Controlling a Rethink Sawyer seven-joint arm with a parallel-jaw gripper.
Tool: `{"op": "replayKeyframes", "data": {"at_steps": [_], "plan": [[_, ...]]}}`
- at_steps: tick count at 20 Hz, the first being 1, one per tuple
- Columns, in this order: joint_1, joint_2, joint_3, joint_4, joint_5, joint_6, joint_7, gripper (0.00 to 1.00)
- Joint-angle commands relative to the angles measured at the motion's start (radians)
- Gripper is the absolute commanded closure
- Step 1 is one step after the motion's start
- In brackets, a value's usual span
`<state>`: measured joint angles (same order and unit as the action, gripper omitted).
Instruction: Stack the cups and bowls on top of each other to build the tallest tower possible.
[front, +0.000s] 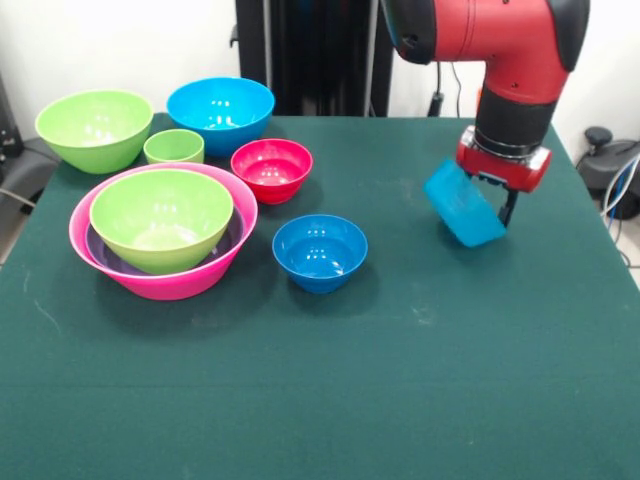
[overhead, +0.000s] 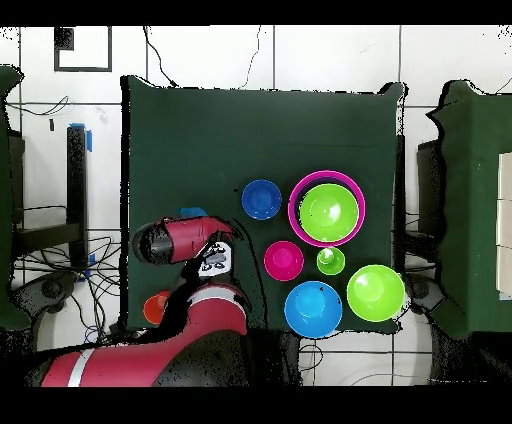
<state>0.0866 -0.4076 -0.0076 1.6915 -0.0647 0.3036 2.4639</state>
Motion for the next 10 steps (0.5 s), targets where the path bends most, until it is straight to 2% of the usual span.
{"op": "replayKeyframes", "data": {"at_steps": [1,5,10], "plan": [[0.005,0.069,0.031,-0.057,0.013,-0.048,0.084,1.0],[-0.025,0.065,0.063,-0.049,-0.001,-0.05,0.051,1.0],[-0.03,0.06,0.07,-0.048,-0.007,-0.039,0.039,1.0]]}}
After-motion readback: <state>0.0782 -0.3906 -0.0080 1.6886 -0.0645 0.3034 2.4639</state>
